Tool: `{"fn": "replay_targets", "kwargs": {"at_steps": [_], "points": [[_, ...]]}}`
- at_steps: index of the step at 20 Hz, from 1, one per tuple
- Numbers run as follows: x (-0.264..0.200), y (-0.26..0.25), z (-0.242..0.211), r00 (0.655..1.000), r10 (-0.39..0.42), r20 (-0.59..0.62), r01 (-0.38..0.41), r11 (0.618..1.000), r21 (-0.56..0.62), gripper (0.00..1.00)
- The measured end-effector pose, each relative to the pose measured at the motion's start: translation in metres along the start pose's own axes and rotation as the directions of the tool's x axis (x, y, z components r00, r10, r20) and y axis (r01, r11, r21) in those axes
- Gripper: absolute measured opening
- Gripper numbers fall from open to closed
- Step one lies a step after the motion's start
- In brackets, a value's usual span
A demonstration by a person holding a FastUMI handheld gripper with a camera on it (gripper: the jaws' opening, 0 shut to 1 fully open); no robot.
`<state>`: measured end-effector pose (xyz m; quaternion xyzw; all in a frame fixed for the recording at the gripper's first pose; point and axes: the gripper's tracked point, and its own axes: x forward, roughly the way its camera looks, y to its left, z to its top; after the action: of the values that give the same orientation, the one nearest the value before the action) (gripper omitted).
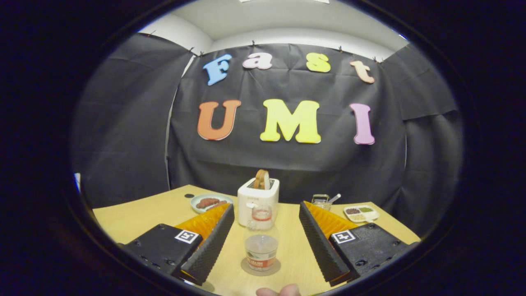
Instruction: Take the bottle from table, then pour the juice into the cup, finally place the bottle on the coaster
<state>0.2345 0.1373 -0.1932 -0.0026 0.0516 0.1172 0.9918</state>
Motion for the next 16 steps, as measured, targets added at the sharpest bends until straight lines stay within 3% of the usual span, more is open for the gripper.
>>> {"fn": "replay_targets", "kwargs": {"at_steps": [8,12,16], "points": [[-0.101,-0.038,0.158,0.98,-0.135,0.146,0.137,0.991,-0.004,1.0],[-0.153,-0.04,0.19,0.979,-0.144,0.145,0.153,0.987,-0.052,1.0],[-0.195,-0.04,0.19,0.978,-0.159,0.138,0.165,0.986,-0.038,1.0]]}}
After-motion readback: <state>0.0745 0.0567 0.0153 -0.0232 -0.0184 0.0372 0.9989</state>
